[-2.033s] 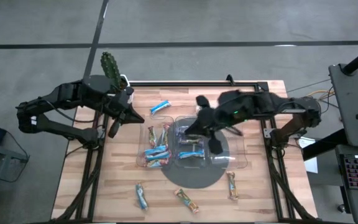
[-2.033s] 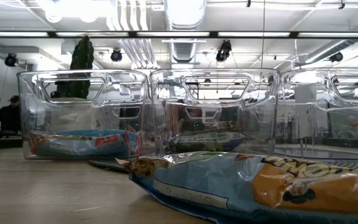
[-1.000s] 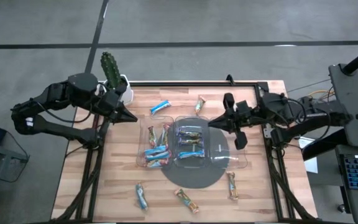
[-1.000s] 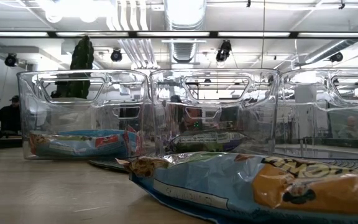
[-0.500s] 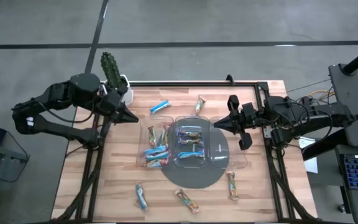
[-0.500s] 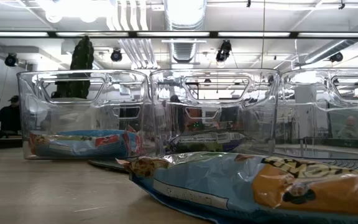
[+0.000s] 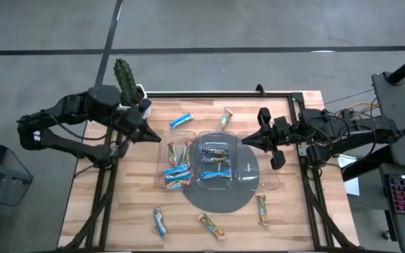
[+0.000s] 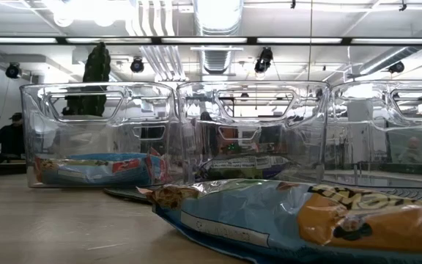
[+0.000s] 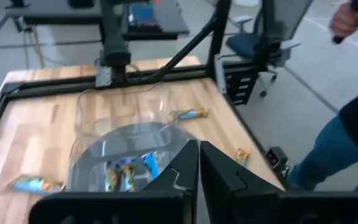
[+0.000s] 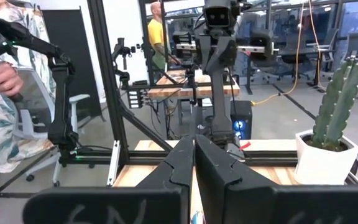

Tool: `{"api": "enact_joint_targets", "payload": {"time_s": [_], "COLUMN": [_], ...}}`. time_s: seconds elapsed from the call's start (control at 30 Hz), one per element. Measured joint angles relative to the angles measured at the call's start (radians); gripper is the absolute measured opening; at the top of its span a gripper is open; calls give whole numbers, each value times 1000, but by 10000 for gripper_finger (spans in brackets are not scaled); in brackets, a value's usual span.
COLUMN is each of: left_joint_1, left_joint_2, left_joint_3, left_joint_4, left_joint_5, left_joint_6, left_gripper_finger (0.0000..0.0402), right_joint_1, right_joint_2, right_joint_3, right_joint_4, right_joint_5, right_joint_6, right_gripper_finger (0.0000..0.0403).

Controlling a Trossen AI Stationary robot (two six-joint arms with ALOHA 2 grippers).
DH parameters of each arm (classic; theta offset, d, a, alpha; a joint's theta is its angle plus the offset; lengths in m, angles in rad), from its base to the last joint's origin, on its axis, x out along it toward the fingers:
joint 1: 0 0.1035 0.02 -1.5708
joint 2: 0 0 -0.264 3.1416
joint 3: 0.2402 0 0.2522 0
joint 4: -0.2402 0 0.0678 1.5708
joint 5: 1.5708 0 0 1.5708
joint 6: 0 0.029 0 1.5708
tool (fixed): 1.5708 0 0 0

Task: Pick and place Granola Bars by type
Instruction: Put the yellow granola bar into the right transparent bin

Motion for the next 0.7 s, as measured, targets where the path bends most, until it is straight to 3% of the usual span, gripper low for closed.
{"api": "enact_joint_targets", "payload": {"time_s": [0.13,0.43,0.7], "left_joint_1": [-25,-42,-55], "left_joint_2": [0,23,74], "left_joint_3": [22,46,46], "left_joint_4": [42,40,42], "left_joint_5": [38,65,82], "left_joint_6": [-30,-248,-263], "left_gripper_finger": [0,4,56], "right_joint_1": [0,0,0], "right_joint_2": [3,4,4], "right_joint_3": [0,0,0], "right_joint_4": [0,0,0], "right_joint_5": [0,0,0], "right_joint_6": [-1,3,41], "right_gripper_finger": [8,8,8]}}
